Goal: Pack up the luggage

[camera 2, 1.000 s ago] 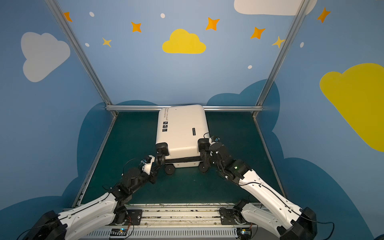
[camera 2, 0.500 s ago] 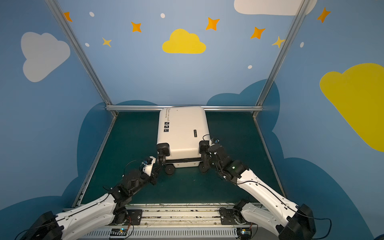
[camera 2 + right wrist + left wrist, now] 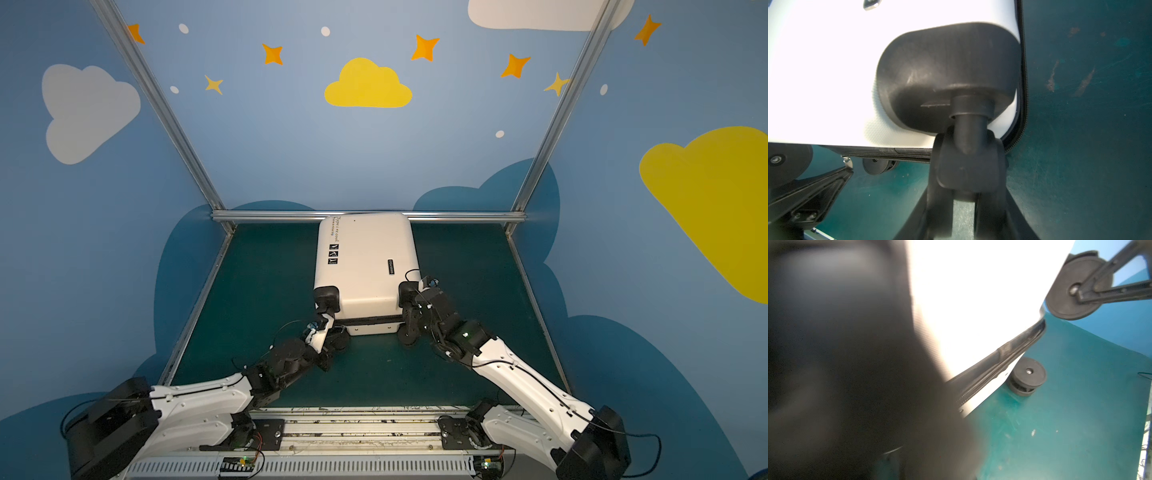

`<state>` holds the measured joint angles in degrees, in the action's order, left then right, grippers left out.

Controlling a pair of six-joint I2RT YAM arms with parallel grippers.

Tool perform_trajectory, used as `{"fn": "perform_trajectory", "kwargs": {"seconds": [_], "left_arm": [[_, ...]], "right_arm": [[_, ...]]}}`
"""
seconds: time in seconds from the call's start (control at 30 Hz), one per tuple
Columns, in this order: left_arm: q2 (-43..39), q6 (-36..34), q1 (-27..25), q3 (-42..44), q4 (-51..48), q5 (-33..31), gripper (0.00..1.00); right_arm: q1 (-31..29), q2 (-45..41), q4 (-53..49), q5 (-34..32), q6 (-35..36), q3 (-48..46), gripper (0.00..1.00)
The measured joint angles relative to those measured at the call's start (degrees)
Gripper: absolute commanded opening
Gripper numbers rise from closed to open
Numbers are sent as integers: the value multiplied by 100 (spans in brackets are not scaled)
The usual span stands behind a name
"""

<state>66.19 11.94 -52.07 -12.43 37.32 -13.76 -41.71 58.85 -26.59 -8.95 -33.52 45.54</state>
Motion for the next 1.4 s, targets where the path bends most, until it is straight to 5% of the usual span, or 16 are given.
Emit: {"fn": "perform_trajectory", "kwargs": {"seconds": [0.37, 0.53, 0.77, 1.13, 1.4], "left_arm": [[1823, 22, -431, -903, 680, -516, 2], [2450, -122, -1008, -1547, 855, 560, 3], [2168, -151, -1023, -1517, 874, 776, 3], [50, 66, -1019, -516, -249, -166, 63], [-743, 509, -826, 254, -831, -1001, 71]], "right_arm": [[0, 2, 2, -70, -17, -20, 0], [-46, 4, 133, 197, -15, -22, 0], [-50, -157, 133, 238, -4, -9, 0], [-50, -166, 221, 260, -4, -61, 0], [-55, -107, 293, 304, -61, -94, 0]]}}
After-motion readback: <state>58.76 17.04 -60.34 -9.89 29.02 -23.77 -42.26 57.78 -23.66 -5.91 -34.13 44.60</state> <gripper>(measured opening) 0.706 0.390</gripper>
